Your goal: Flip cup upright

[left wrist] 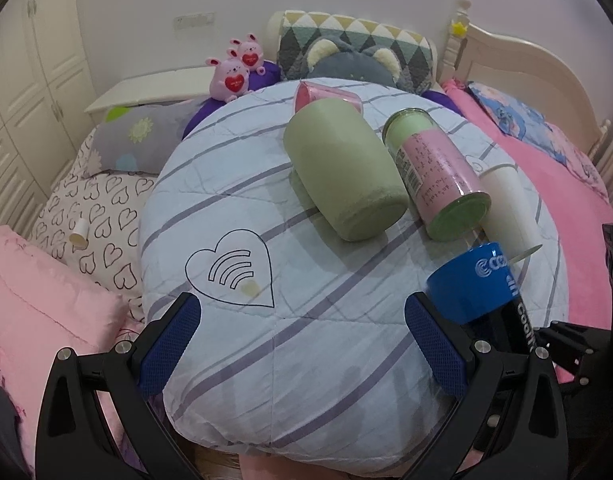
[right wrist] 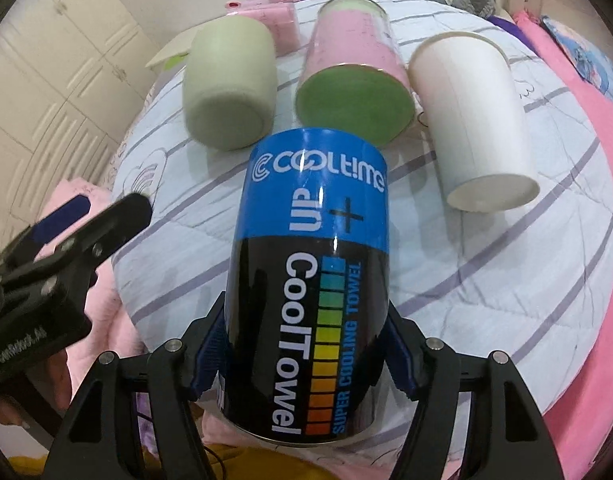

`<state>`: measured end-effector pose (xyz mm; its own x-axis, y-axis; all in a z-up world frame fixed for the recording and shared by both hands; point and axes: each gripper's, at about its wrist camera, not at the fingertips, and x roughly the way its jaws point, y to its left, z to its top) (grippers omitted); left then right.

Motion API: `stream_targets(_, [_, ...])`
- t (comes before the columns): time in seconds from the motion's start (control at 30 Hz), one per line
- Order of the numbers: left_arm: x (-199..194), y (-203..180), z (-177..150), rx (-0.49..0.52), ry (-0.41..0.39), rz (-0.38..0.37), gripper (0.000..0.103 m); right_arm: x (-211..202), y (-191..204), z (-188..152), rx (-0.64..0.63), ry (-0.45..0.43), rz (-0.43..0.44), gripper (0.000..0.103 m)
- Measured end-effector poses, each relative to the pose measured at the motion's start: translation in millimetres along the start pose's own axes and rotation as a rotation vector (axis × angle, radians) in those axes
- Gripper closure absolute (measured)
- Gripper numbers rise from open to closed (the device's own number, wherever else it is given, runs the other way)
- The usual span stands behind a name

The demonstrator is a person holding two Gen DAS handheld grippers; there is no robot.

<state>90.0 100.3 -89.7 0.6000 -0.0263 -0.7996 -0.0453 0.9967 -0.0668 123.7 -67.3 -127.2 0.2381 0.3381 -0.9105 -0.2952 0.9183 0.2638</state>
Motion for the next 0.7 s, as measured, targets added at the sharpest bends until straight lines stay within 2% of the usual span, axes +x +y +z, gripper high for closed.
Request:
stream_targets(0.13, [-7.3,-3.7,-1.1,0.009,-0.014,0.001,0.0,-3.5,1.9,-5.2,0.017,-0.007,0.01,0.034])
stream_targets(0.2, [-10.6,-4.3,-0.9,-0.003,-0.019,-0.007,0.0,-11.0,2.9,-8.8,0.006,-0.035,0.006,0.029])
stream_targets(0.23, [-12.6,-5.3,-1.1,-0.01,-0.019,-0.021,0.0,-21.9,-3.1,-9.6,-0.002,-0.047,0.015,0.022])
stream_targets(0.43, [-28.0,-19.7,-6.3,-0.025,-0.034,-0.033,0.0,-53.1,-5.9,-12.7,-0.036,-0.125,0.015,0.022])
stream_targets(0.57, [-38.3,-33.8,-7.4,-0.036,-0.052,-0.051,0.0,-76.6,-27.1,-19.5,-0.034,-0.165,0.008,0.022])
stream_targets(0.7, [-39.7,-54.0,-8.5,-0.037,-0.046,-0.03,0.0,-100.0,-50.1,-19.5,-0.017,-0.22,-0.018,0.022])
